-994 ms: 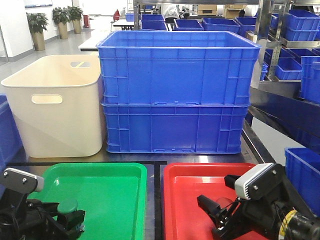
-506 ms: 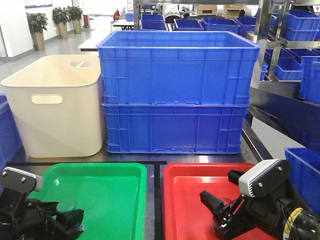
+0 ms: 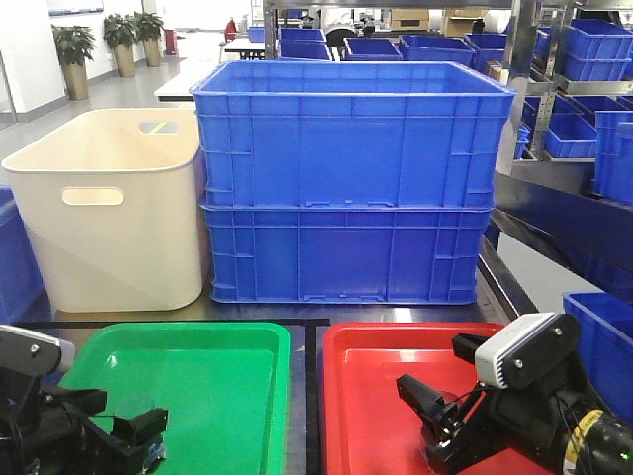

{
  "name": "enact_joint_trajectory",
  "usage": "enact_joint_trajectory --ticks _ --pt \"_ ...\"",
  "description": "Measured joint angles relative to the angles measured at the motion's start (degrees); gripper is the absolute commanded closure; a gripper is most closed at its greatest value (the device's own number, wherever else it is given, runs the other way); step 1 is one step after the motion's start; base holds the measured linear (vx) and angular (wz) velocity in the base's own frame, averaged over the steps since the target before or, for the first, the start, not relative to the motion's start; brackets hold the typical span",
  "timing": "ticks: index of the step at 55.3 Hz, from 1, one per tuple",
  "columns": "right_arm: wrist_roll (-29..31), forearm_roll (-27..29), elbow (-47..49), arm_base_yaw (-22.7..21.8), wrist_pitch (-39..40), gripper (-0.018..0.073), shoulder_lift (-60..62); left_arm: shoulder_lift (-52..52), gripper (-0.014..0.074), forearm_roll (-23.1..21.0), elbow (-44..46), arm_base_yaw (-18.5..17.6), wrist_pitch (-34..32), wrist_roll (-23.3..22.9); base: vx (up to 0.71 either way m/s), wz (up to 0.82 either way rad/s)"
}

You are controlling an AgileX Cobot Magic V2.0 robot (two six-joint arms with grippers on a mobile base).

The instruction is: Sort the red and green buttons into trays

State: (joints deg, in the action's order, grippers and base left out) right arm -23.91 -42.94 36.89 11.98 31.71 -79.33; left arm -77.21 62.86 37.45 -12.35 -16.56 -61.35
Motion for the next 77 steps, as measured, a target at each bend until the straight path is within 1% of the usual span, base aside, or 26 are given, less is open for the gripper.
enact_joint_trajectory --ticks 6,12,17,19,24,28,29,33,35,41,45,51,55,63,77 --pt "0.0 0.0 0.0 0.0 -0.1 -0.0007 1.9 3.1 -0.0027 0.0 0.0 0.0 -1.4 0.0 0.0 0.0" --pt "-0.8 0.0 0.0 0.0 -0.6 0.0006 4.9 7.4 -0.0002 0.2 0.0 0.0 -1.7 0.0 0.0 0.0" --pt "-3.9 0.0 0.0 0.0 -2.4 0.0055 9.0 11.6 0.0049 0.2 0.0 0.0 -1.8 0.0 0.0 0.0" --pt "-6.1 -0.1 -0.1 0.0 -3.8 0.0095 11.4 13.8 0.0078 0.3 0.0 0.0 -1.8 0.0 0.0 0.0" --pt "-12.1 -1.7 -0.2 0.0 -9.6 0.0229 18.0 19.2 0.0199 0.3 0.0 0.0 -0.5 0.0 0.0 0.0" --pt "-17.6 -5.0 -0.8 0.0 -16.0 0.0388 23.9 24.6 0.0343 0.4 -0.1 0.0 2.5 0.0 0.0 0.0" --pt "-18.6 -5.6 -1.0 0.0 -17.0 0.0429 25.6 25.9 0.037 0.4 -0.1 0.0 3.7 0.0 0.0 0.0" --pt "-23.2 -8.6 -3.1 0.0 -21.4 0.0571 31.6 30.9 0.0528 0.9 -1.2 0.0 8.8 0.0 0.0 0.0" --pt "-25.1 -10.1 -4.4 0.0 -22.7 0.0574 34.7 33.6 0.0601 0.9 -2.2 0.0 10.8 0.0 0.0 0.0" --pt "-27.7 -13.7 -9.7 0.0 -23.3 0.0573 42.3 40.3 0.0603 0.6 -6.6 0.0 16.6 0.0 0.0 0.0" --pt "-27.9 -14.8 -13.0 0.0 -23.3 0.0572 45.8 43.7 0.0602 -0.5 -10.0 0.0 17.7 0.0 0.0 0.0" --pt "-28.0 -15.4 -16.9 0.0 -23.3 0.0571 49.6 47.7 0.0602 -3.4 -16.5 0.0 18.3 0.0 0.0 0.0" --pt "-28.0 -15.6 -18.3 0.0 -23.3 0.0571 51.2 49.6 0.0602 -3.9 -19.4 0.0 18.3 0.0 0.0 0.0" --pt "-28.0 -15.6 -18.4 0.0 -23.3 0.0571 51.6 50.9 0.0602 -4.0 -22.4 0.0 17.6 0.0 0.0 0.0" --pt "-28.0 -15.6 -18.4 0.0 -23.3 0.0571 51.6 50.9 0.0602 -4.0 -22.7 0.0 17.6 0.0 0.0 0.0"
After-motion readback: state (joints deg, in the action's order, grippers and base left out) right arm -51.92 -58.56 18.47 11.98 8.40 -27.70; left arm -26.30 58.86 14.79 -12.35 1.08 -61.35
